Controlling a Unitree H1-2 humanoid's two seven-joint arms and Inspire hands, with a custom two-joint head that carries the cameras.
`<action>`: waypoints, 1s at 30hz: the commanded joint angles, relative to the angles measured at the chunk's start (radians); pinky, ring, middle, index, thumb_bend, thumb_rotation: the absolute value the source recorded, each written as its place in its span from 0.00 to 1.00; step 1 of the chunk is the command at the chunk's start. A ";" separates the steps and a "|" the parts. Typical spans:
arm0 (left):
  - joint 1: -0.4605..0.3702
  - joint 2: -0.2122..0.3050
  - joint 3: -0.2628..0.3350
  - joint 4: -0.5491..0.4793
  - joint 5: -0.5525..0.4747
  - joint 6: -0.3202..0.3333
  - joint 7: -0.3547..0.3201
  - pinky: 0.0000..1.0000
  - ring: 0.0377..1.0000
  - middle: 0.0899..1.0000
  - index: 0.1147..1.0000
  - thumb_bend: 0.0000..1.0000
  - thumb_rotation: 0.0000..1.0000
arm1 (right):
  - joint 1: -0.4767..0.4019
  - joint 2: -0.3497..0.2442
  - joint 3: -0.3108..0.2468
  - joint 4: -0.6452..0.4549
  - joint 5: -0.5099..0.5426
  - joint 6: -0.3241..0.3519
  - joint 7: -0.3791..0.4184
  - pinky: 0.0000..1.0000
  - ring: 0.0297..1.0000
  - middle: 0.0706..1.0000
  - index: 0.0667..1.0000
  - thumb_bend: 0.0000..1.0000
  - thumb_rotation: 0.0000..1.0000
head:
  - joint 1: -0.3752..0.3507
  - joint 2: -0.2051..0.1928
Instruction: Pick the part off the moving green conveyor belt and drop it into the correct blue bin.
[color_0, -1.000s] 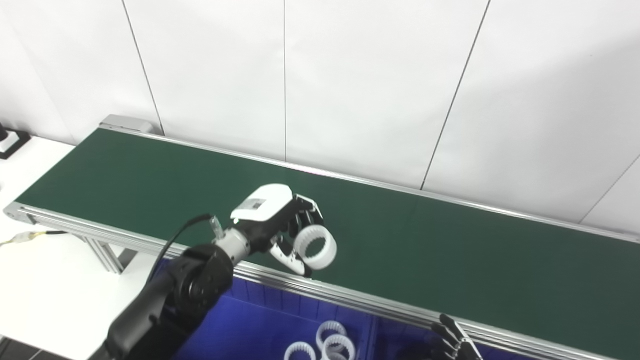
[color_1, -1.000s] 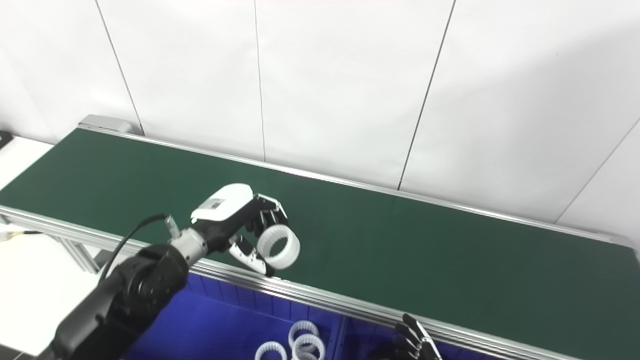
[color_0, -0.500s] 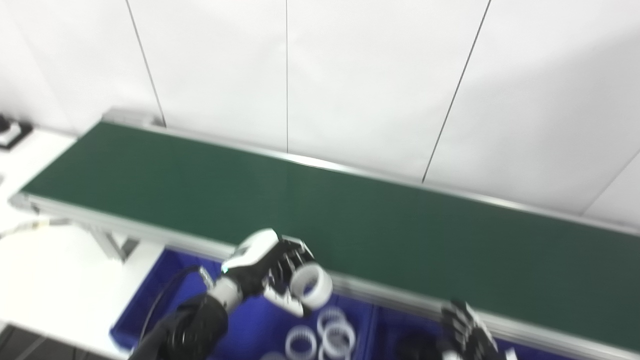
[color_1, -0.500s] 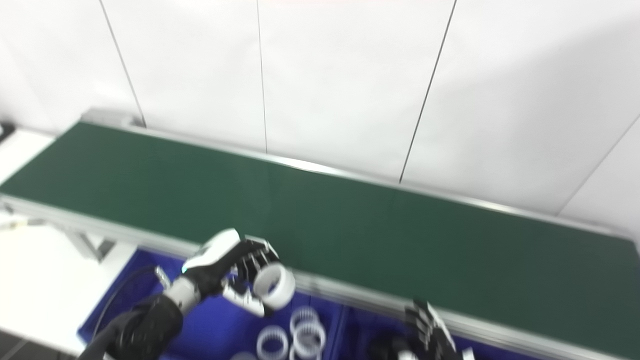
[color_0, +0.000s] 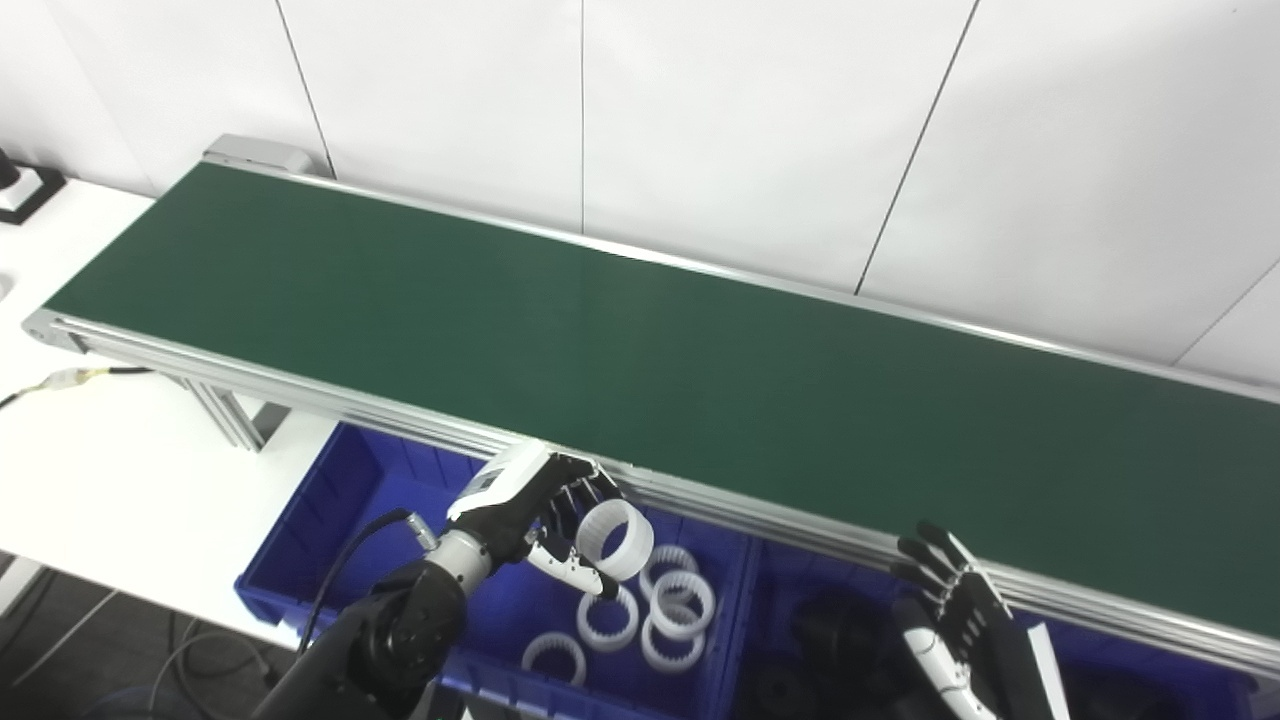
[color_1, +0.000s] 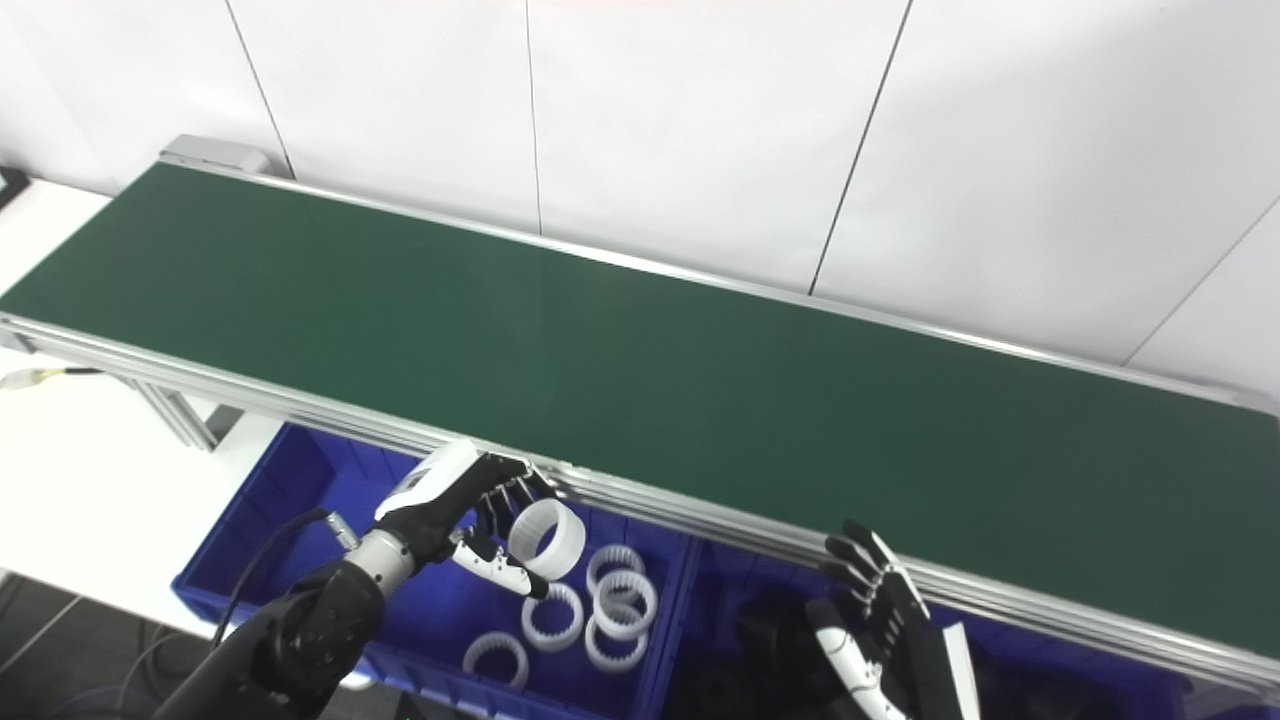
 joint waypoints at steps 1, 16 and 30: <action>-0.042 0.008 -0.006 0.008 0.018 -0.038 0.032 0.37 0.39 0.44 0.45 0.50 0.00 | -0.004 0.000 -0.005 -0.043 0.013 0.015 0.005 0.72 0.78 0.81 0.87 0.56 0.59 | 0.001 0.001; -0.118 0.015 -0.079 0.273 0.055 -0.110 0.098 0.43 0.40 0.43 0.45 0.50 0.00 | 0.009 0.001 -0.003 -0.069 0.017 0.024 0.006 0.72 0.78 0.82 0.87 0.55 0.58 | -0.013 0.010; -0.118 0.020 -0.101 0.233 0.066 -0.056 0.063 0.63 0.56 0.55 0.59 0.71 0.08 | 0.003 -0.004 -0.008 -0.057 0.025 0.025 0.009 0.72 0.78 0.82 0.87 0.55 0.57 | -0.013 0.002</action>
